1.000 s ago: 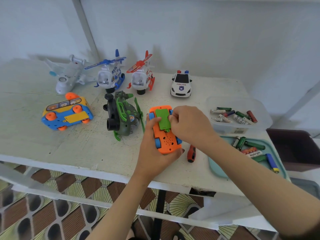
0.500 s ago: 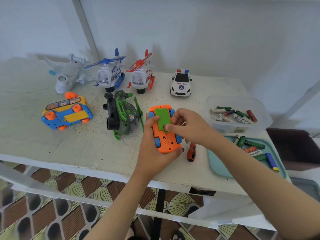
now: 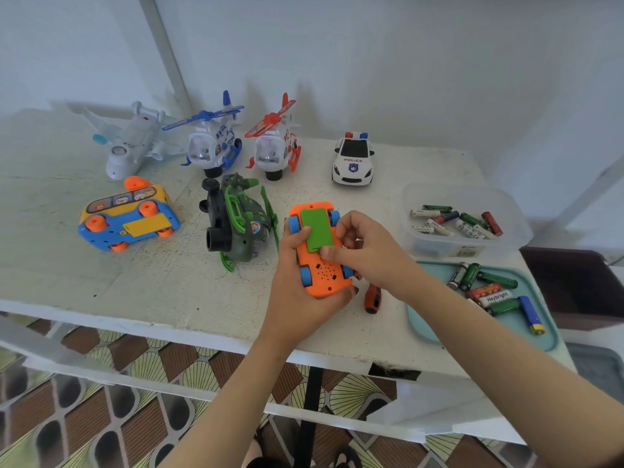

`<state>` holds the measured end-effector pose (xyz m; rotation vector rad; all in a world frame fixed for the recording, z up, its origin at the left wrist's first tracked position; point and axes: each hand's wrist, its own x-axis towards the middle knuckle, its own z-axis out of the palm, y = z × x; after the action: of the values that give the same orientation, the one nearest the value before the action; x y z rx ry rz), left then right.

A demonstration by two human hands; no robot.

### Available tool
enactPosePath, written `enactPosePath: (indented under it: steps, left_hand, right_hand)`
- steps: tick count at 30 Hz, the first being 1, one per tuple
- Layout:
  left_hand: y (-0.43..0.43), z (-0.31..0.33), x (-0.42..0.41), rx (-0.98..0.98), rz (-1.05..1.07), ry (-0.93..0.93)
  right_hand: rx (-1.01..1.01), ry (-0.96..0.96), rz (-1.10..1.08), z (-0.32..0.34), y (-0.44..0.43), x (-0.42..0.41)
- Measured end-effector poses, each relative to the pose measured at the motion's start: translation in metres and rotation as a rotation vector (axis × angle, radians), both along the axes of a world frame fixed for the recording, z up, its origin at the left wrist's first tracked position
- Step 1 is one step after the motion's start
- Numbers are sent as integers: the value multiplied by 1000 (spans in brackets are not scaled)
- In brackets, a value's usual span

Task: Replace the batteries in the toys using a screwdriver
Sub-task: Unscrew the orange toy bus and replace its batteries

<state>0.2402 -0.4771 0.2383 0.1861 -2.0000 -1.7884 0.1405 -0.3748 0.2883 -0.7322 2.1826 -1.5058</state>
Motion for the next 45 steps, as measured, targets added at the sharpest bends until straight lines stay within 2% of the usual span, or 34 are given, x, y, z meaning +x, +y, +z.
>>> enactPosePath:
  steps: [2,7,11,14,20,38,45]
  left_hand:
    - [0,1,0,-11,11,7]
    - [0,2,-1,-12,-2,26]
    - [0,2,0,-13,-1,17]
    - [0,2,0,-19,0,6]
    - [1,6,0,-28,4,9]
    - [-1,3,0,-57,-10,11]
    - [-2,-1,-2,-64,-12,3]
  right_hand:
    - [32,118,-39,1,0,5]
    - [213,628,-93,1,2,19]
    - [257,760,-109,4,1,20]
    - [230,957,-100,2,0,18]
    - [199,1272,57,-8,2,10]
    - [202,1416,202,-16,11,-2]
    - [180,1391,95,-21,7,3]
